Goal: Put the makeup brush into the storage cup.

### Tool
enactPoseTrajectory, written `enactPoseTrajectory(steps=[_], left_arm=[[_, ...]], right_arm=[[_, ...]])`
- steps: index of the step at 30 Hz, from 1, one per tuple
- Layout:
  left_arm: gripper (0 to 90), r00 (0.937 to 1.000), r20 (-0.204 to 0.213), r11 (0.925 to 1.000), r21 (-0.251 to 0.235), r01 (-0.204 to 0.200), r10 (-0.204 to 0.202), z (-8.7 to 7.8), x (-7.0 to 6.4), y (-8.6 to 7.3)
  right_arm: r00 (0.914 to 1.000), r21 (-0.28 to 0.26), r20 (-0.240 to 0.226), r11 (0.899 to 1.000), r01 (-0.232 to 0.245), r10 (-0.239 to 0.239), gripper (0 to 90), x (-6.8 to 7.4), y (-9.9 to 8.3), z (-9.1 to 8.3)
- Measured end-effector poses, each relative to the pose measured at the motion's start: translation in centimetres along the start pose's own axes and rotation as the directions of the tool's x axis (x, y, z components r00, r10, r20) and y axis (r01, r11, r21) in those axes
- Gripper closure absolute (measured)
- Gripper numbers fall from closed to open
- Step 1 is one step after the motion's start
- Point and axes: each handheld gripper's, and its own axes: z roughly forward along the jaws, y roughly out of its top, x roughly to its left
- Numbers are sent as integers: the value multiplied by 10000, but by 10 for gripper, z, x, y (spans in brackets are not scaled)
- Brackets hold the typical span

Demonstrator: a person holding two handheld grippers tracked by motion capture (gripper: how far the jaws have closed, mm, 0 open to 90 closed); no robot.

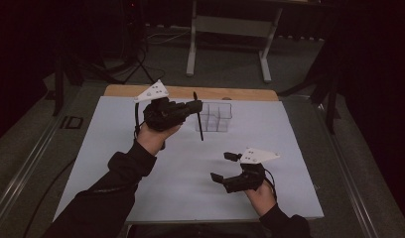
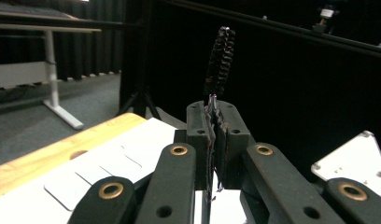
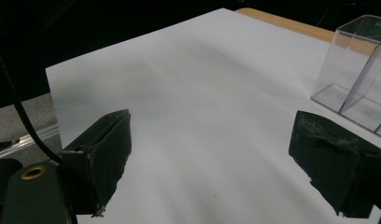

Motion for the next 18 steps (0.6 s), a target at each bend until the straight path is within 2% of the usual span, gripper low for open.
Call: enactPoseTrajectory(steps=[4,11,15,18], left_arm=[[866,9999,-58,9999,-22,-125,125,6,3,8],[866,9983,-377,9988,207,-446,453,21,8,15],[866,9975,-544,9989,92,-456,460,27,13,18],[866,9952,-734,9979,55,-638,641,31,18,22]], right_arm=[[9999,-26,49,9999,120,-120,129,0,-1,-2],[10000,-85,26,10000,18,-18,129,-1,-3,-3],[9999,-234,28,9997,-108,109,129,-2,-3,-4],[9999,-298,64,9994,-158,160,129,-3,-3,-5]])
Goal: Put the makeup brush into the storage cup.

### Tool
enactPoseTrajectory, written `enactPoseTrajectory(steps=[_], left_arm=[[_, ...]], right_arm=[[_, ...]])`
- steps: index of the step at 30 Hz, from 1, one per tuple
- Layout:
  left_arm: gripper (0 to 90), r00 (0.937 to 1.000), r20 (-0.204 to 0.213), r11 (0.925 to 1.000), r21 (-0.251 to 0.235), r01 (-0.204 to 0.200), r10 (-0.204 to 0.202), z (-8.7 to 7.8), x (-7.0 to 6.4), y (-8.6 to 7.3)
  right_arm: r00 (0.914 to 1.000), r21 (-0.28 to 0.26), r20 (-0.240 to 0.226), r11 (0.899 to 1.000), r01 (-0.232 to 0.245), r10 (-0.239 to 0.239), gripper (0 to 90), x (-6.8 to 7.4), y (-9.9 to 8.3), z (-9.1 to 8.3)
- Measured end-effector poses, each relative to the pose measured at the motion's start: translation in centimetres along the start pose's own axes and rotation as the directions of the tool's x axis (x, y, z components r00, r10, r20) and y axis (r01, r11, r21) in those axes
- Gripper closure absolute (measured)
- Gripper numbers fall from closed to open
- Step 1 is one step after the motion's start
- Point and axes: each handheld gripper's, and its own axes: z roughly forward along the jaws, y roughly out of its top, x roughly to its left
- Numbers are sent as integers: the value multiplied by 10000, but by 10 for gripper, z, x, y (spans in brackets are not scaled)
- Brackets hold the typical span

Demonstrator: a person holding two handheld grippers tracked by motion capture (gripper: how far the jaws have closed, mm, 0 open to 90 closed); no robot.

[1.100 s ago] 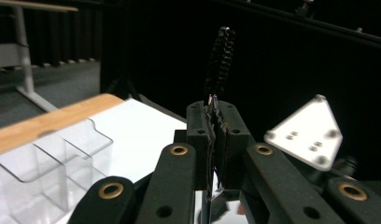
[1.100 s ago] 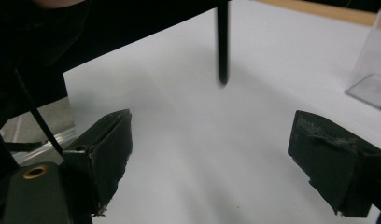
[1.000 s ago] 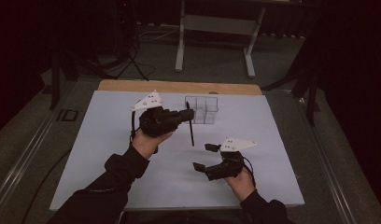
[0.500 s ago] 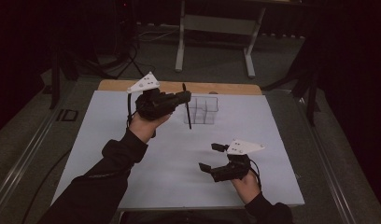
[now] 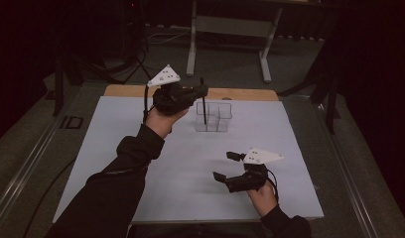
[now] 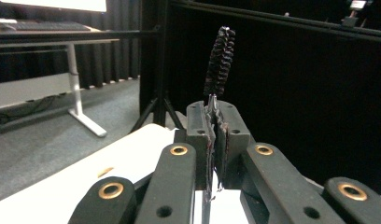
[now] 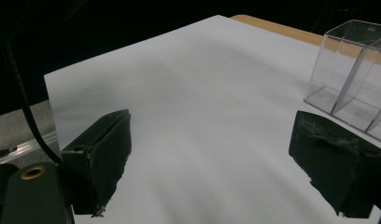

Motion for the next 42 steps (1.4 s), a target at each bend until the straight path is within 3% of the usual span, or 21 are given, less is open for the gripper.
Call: enactPoseTrajectory(steps=[3,5,10,18,24,30,32,35,42], left_arm=[[865,9997,-220,9999,-50,-142,141,5,4,5],[865,9997,-248,9999,-139,-28,24,7,8,7],[866,9976,-594,9993,-111,-357,350,16,13,11],[865,9947,-954,9993,21,-382,382,33,27,10],[865,9890,-1359,9983,29,-590,588,45,39,4],[865,9886,-1453,9992,63,-397,402,58,52,-5],[865,9847,-1634,9980,261,-577,612,63,54,-9],[865,9859,-1641,9994,200,-285,314,68,60,-14],[865,9830,-1831,9991,414,-54,129,78,68,-26]], right_arm=[[10000,-65,-2,10000,-50,50,130,-1,0,-1],[9999,-154,-54,9998,-121,120,131,-2,-1,-1],[9999,-369,37,9992,-126,127,134,-2,-1,-4],[9999,-397,51,9991,136,-134,131,1,0,-5],[9999,-410,-28,9991,142,-144,130,1,-2,-4],[9999,-403,-56,9991,144,-147,131,1,-2,-4],[9999,-357,-55,9993,127,-129,131,0,-3,-3],[9999,-356,-94,9993,137,-140,131,0,-3,-3],[9999,-375,-140,9993,41,-47,131,-1,-4,-3]])
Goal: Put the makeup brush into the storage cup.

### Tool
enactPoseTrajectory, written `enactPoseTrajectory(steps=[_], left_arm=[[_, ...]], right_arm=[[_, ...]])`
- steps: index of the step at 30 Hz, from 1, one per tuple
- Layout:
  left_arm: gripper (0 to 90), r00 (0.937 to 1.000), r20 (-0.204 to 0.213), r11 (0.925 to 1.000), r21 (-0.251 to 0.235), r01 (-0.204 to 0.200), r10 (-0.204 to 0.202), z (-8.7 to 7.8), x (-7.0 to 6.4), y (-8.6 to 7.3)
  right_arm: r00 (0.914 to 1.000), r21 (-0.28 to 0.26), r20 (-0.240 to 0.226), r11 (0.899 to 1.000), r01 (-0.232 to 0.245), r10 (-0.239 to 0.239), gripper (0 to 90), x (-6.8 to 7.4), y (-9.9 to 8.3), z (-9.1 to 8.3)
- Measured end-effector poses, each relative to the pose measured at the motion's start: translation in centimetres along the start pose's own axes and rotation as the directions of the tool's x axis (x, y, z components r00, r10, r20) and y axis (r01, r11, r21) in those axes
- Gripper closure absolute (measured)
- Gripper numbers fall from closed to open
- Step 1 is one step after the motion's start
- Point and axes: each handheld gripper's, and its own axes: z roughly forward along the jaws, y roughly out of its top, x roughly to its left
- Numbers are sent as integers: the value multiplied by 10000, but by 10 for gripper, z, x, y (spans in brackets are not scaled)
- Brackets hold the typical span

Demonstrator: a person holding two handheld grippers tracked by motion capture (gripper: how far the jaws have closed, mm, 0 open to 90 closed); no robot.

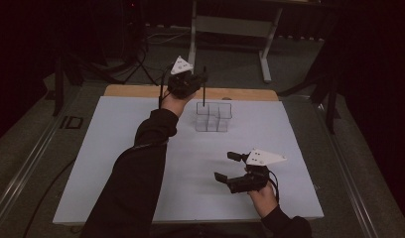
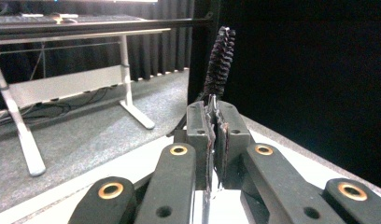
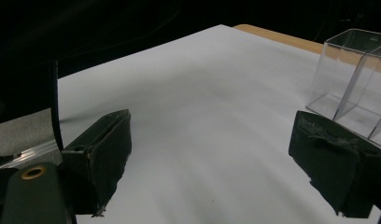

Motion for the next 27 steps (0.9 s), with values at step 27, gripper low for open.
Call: enactPoseTrajectory(steps=[27], left_arm=[[861,9979,-368,9958,724,562,-537,20,7,-41]], right_arm=[[9998,107,-177,9999,-102,104,133,-2,-2,2]])
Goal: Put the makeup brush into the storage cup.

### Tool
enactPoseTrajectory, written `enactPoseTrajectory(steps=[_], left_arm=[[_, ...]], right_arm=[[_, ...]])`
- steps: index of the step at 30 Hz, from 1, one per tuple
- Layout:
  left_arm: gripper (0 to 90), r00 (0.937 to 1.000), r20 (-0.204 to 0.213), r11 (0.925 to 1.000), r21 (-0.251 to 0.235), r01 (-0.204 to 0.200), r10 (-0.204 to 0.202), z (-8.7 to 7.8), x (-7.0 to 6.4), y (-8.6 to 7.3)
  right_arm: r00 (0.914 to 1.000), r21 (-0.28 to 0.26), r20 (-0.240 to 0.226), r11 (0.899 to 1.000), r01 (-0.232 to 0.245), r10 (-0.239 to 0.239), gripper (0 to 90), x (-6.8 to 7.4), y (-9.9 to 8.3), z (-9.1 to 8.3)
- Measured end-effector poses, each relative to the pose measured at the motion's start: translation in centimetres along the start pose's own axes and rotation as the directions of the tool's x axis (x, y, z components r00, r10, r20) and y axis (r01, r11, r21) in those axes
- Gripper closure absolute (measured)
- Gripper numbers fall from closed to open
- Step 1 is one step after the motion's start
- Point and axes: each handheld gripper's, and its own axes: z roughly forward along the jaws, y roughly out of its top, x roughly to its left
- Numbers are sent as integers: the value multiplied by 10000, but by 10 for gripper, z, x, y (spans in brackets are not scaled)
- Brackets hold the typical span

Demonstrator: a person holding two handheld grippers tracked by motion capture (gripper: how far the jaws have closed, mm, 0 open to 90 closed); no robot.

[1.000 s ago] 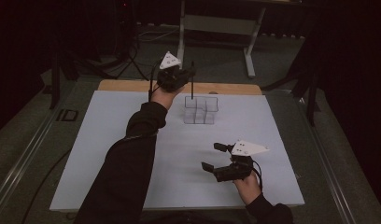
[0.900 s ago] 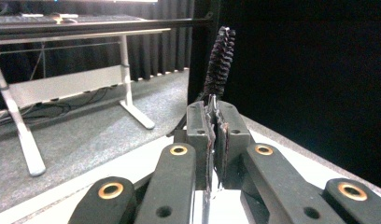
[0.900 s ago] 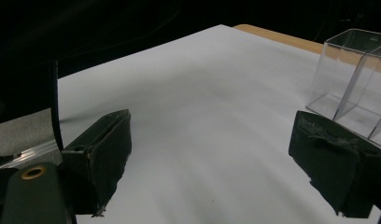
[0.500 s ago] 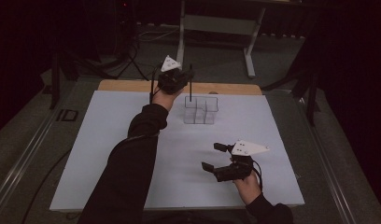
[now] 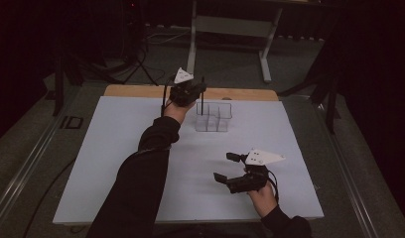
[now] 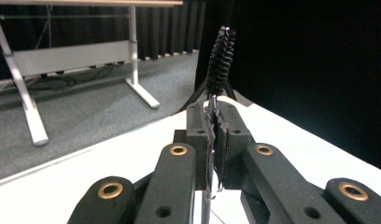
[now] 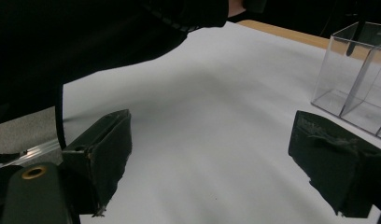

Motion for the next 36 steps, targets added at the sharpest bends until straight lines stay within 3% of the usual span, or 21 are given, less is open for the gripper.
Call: enactPoseTrajectory(steps=[4,7,14,15,16,17,18,22,28,29,30,32,33,35,36], left_arm=[[859,10000,-2,9999,139,11,-11,3,0,-4],[856,9999,165,9988,498,37,-45,7,0,-7],[844,9999,-124,9968,798,1,8,12,0,-14],[844,9994,-264,9960,865,243,-221,13,1,-15],[628,9987,-284,9941,988,456,-430,13,1,-14],[536,9978,-310,9905,1227,623,-589,14,1,-13],[407,9963,-669,9885,1378,619,-531,15,-1,-12],[168,9925,-885,9777,1848,993,-841,15,-2,-7],[101,9925,-859,9804,1691,1010,-874,8,-5,-4],[79,9943,-454,9804,1678,1030,-967,6,-5,-3],[10,9944,-411,9817,1605,1028,-974,3,-5,-2],[8,9932,-111,9817,1513,1160,-1157,-2,-3,1],[8,9931,-239,9817,1500,1173,-1150,-4,-4,2],[3,9966,-2,9867,1405,813,-821,-10,-4,3],[2,9979,-88,9890,1334,646,-640,-13,-5,3]], right_arm=[[10000,15,-14,10000,-4,4,133,0,0,1],[10000,23,-24,10000,-9,9,134,0,0,1],[10000,9,-37,10000,-41,41,135,-1,0,0],[10000,6,-45,10000,-54,54,134,-1,0,0],[10000,1,-37,10000,-51,51,135,-1,0,0],[10000,-2,-44,10000,-59,59,135,-1,0,0],[10000,-9,-41,10000,-60,60,134,-1,0,0],[10000,-17,0,10000,-64,64,134,-1,0,0],[9999,-40,107,10000,-62,62,134,-2,0,-1],[9999,-51,126,10000,-68,69,134,-3,0,-1],[9998,-52,151,9999,-98,99,134,-3,0,-1],[9998,-82,178,9999,-84,85,134,-4,0,-2],[9998,-90,190,9999,-90,92,134,-4,0,-2],[9997,-102,222,9999,-74,77,134,-4,0,-2],[9997,-108,225,9999,-79,82,134,-4,1,-2]])
